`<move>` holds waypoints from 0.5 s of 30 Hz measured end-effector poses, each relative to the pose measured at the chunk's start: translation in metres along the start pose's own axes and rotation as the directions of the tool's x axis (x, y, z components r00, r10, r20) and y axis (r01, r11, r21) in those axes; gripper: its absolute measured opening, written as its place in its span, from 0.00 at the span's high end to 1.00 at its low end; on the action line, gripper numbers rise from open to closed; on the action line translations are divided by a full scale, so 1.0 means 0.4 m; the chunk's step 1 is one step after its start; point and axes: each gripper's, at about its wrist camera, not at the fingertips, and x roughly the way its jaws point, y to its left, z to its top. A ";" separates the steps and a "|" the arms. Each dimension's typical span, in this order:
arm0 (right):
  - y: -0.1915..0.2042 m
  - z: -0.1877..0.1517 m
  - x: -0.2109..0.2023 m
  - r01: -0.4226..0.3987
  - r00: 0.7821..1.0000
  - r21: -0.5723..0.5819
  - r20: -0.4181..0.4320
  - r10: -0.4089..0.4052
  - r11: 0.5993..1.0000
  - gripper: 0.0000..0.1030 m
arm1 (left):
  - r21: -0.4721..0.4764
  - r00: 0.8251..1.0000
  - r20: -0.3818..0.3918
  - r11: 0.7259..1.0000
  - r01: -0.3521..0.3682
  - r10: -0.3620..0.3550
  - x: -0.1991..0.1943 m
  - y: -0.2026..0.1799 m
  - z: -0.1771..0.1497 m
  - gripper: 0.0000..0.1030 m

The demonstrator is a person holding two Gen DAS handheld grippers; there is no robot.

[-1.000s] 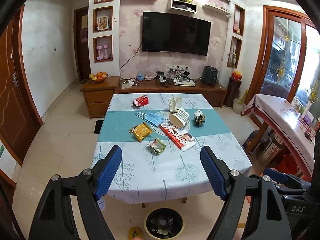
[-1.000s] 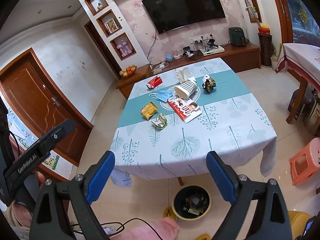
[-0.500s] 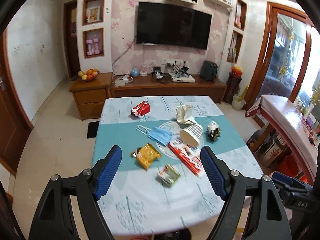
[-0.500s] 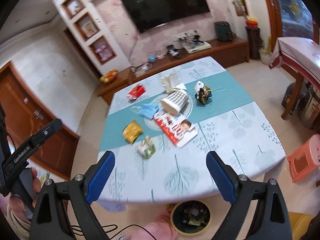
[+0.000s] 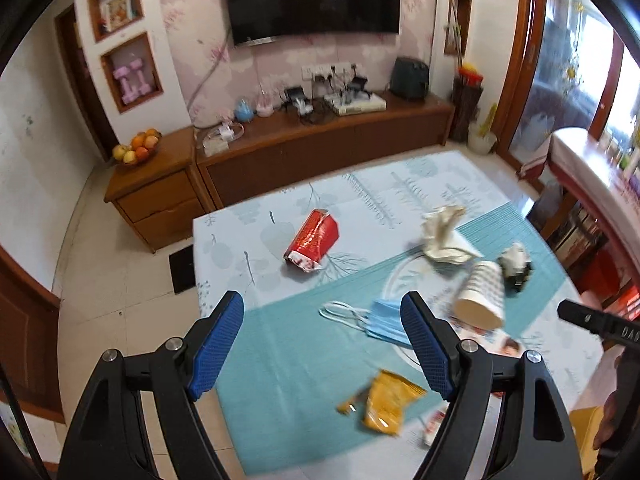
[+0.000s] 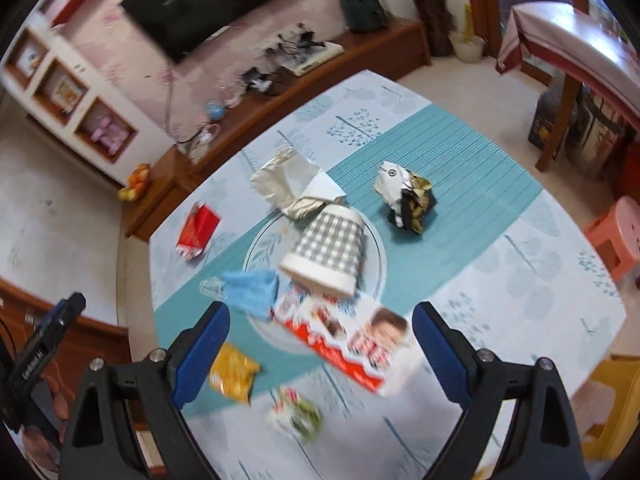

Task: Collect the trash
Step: 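Grasp the red wrapper package with the left tool while the right tool grasps the grey-checked paper cup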

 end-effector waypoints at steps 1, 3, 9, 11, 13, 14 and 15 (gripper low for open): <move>0.006 0.016 0.029 0.013 1.000 0.011 -0.008 -0.013 1.000 0.10 | 0.001 1.000 -0.010 1.000 0.003 -0.003 0.029 0.008 0.012 0.23; 0.010 0.035 0.070 0.038 0.999 0.020 -0.021 -0.038 0.999 0.10 | 0.007 0.999 -0.036 1.000 0.012 -0.012 0.107 0.018 0.040 0.23; 0.004 0.073 0.192 0.105 0.992 0.049 -0.069 -0.102 0.993 0.09 | 0.069 0.996 -0.093 0.998 0.008 -0.002 0.297 0.013 0.080 0.23; 0.003 0.078 0.222 0.113 0.991 0.060 -0.080 -0.108 0.992 0.10 | 0.086 0.993 -0.117 0.996 0.012 -0.002 0.358 0.010 0.089 0.23; 0.003 0.080 0.247 0.127 0.989 0.066 -0.088 -0.121 0.990 0.10 | 0.098 0.991 -0.134 0.995 0.007 0.006 0.413 0.009 0.094 0.23; 0.003 0.079 0.264 0.134 0.987 0.072 -0.095 -0.127 0.988 0.10 | 0.099 0.990 -0.141 0.995 0.002 0.012 0.436 0.011 0.096 0.23; 0.002 0.078 0.274 0.136 0.987 0.076 -0.100 -0.129 0.988 0.10 | 0.099 0.989 -0.146 0.995 -0.002 0.017 0.456 0.015 0.098 0.23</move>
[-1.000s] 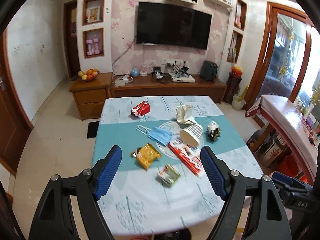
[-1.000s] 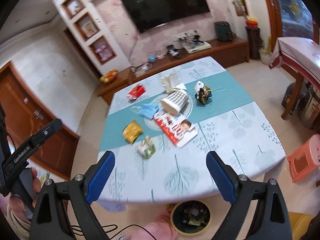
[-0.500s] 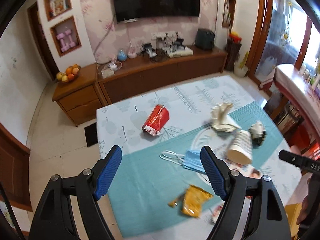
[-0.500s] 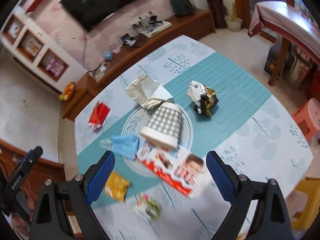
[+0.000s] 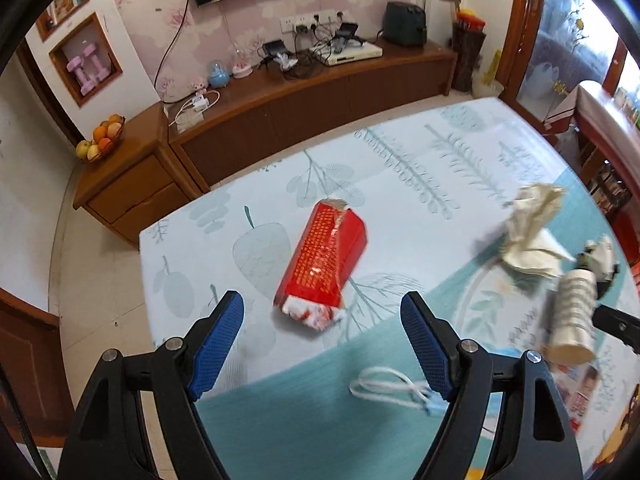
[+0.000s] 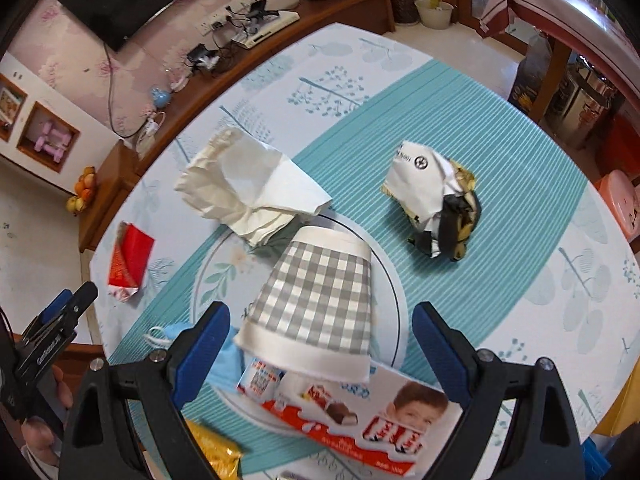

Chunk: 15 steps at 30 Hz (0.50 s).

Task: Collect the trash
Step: 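Grasp the red wrapper package with the left tool while the right tool grasps the grey-checked paper cup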

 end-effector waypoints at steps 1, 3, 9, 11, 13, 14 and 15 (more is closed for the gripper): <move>0.001 0.000 0.009 0.001 1.000 0.004 -0.005 -0.001 1.000 0.10 | -0.002 1.000 -0.004 1.000 -0.001 0.001 0.019 0.002 0.004 0.23; 0.005 -0.003 0.031 0.010 1.000 0.009 -0.014 -0.010 1.000 0.10 | -0.017 1.000 -0.016 1.000 -0.011 0.011 0.065 0.013 0.013 0.23; 0.012 -0.006 0.074 0.027 0.999 0.024 -0.031 -0.026 0.999 0.10 | -0.054 0.999 -0.046 0.998 -0.018 0.015 0.160 0.030 0.033 0.23; 0.013 -0.005 0.086 0.034 0.999 0.026 -0.038 -0.033 0.999 0.10 | -0.052 0.999 -0.052 0.999 -0.014 0.012 0.187 0.032 0.034 0.23; 0.012 -0.005 0.097 0.038 0.998 0.033 -0.042 -0.037 0.999 0.10 | -0.043 0.998 -0.060 0.999 0.001 -0.003 0.206 0.025 0.035 0.24; 0.012 -0.005 0.100 0.041 0.998 0.032 -0.044 -0.039 0.999 0.10 | -0.037 0.998 -0.060 0.999 0.003 -0.006 0.214 0.021 0.037 0.28; 0.012 -0.004 0.102 0.044 0.998 0.030 -0.043 -0.042 0.999 0.15 | -0.029 0.998 -0.064 1.000 0.008 -0.010 0.221 0.017 0.037 0.34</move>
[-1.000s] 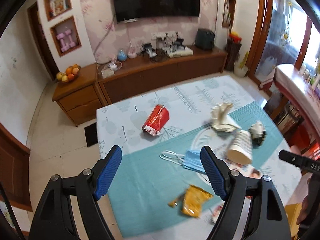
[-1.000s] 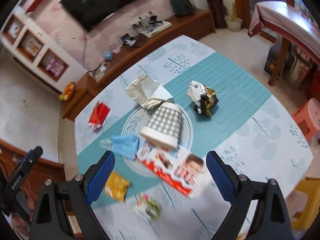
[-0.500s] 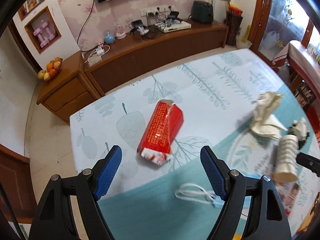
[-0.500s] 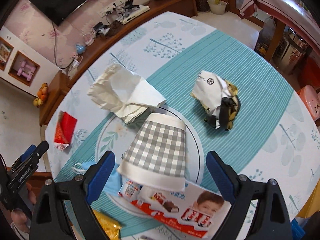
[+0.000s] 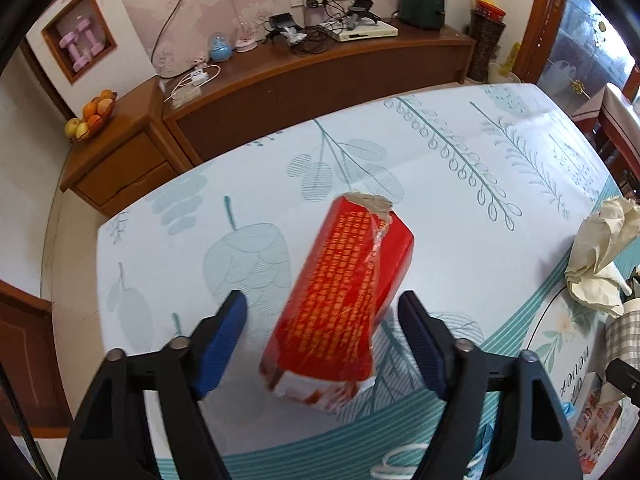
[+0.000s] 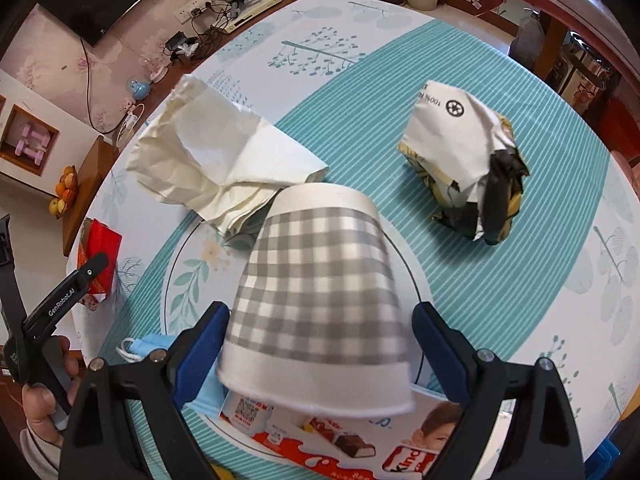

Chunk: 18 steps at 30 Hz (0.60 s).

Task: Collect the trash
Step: 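Grasp the red wrapper package with the left tool while the right tool grasps the grey-checked paper cup, then carry the red package and checked cup down over the trash bin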

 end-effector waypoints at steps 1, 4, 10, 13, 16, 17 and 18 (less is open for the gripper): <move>0.001 0.000 0.002 0.002 1.000 -0.002 0.001 -0.002 1.000 0.19 | 0.010 1.000 -0.008 1.000 0.009 -0.009 0.009 -0.005 0.001 0.39; 0.005 0.000 -0.003 0.004 1.000 -0.011 0.018 -0.003 1.000 0.21 | 0.020 1.000 -0.002 1.000 0.019 -0.019 0.013 -0.015 0.001 0.47; 0.013 -0.018 -0.025 0.006 0.999 -0.043 0.049 -0.004 0.999 0.26 | 0.030 0.999 0.014 0.999 0.030 -0.031 -0.013 -0.030 -0.009 0.57; 0.023 -0.029 -0.043 -0.005 0.998 -0.060 0.068 0.009 0.998 0.29 | 0.043 0.999 0.024 0.998 0.043 -0.044 -0.047 -0.038 -0.025 0.69; 0.024 -0.037 -0.064 -0.025 0.996 -0.064 0.082 0.030 0.998 0.30 | 0.041 0.998 0.036 0.997 0.058 -0.060 -0.091 -0.040 -0.041 0.71; 0.026 -0.036 -0.067 -0.031 0.996 -0.066 0.085 0.036 0.997 0.30 | 0.039 0.997 0.039 0.997 0.061 -0.062 -0.105 -0.041 -0.047 0.72; 0.026 -0.038 -0.076 -0.038 0.995 -0.071 0.089 0.044 0.997 0.31 | 0.038 0.997 0.043 0.997 0.062 -0.064 -0.118 -0.041 -0.051 0.72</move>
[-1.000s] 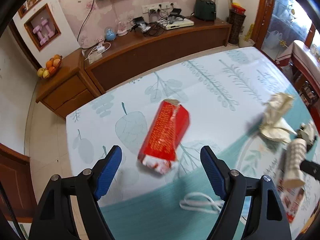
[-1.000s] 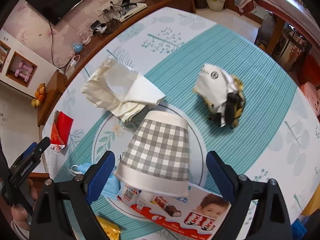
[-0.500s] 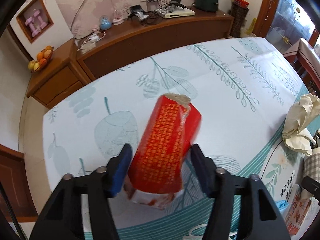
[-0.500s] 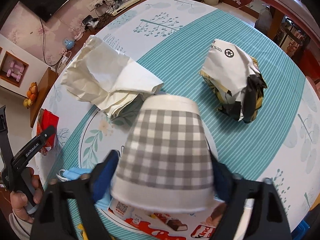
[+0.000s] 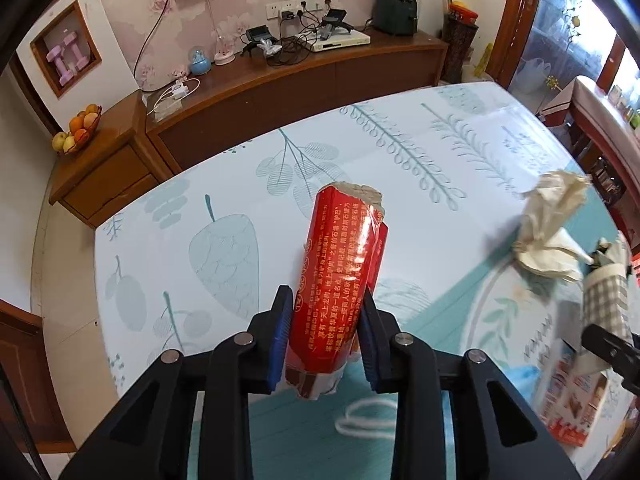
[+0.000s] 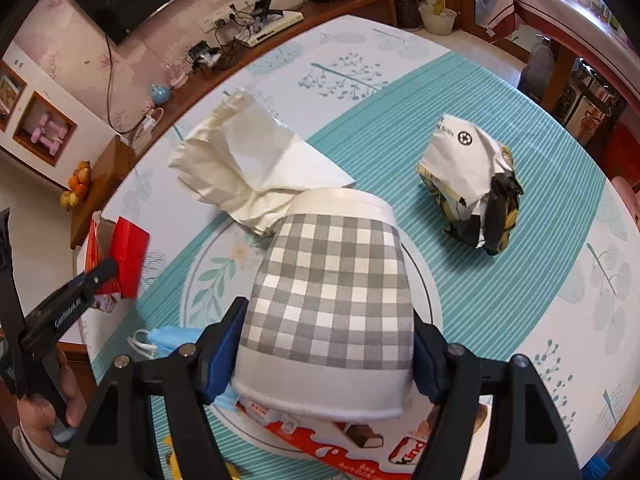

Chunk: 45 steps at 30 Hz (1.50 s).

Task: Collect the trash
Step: 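Carry the red package and checked cup down over the trash bin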

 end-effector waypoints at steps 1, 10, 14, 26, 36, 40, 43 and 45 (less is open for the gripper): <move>0.000 -0.002 -0.009 -0.005 1.000 -0.004 0.004 0.005 1.000 0.31 | 0.001 1.000 0.006 1.000 0.004 -0.004 -0.016 -0.002 -0.005 0.72; -0.014 -0.020 -0.070 -0.063 0.998 -0.006 0.023 0.064 0.998 0.33 | -0.032 0.999 0.004 0.999 0.035 -0.035 -0.098 -0.003 -0.036 0.74; -0.024 -0.039 -0.094 -0.089 0.996 -0.016 0.020 0.089 0.996 0.33 | -0.052 0.998 0.023 0.997 0.058 -0.057 -0.171 -0.006 -0.057 0.74; -0.106 -0.147 -0.244 -0.197 0.980 -0.072 0.002 0.198 0.978 0.33 | -0.096 0.994 0.029 0.989 0.110 -0.107 -0.438 -0.139 -0.246 0.74; -0.299 -0.303 -0.401 -0.317 0.948 -0.174 -0.035 0.316 0.932 0.33 | -0.120 0.994 0.075 0.988 0.093 -0.084 -0.645 -0.388 -0.452 0.74; -0.409 -0.379 -0.431 -0.353 0.936 -0.196 -0.072 0.345 0.915 0.33 | -0.147 0.993 0.097 0.986 0.075 -0.061 -0.717 -0.513 -0.557 0.74; -0.493 -0.434 -0.446 -0.359 0.933 -0.212 -0.114 0.342 0.909 0.33 | -0.170 0.994 0.095 0.983 0.071 -0.055 -0.750 -0.588 -0.620 0.74; -0.534 -0.463 -0.456 -0.357 0.933 -0.225 -0.131 0.335 0.906 0.33 | -0.174 0.995 0.080 0.982 0.072 -0.059 -0.760 -0.646 -0.667 0.74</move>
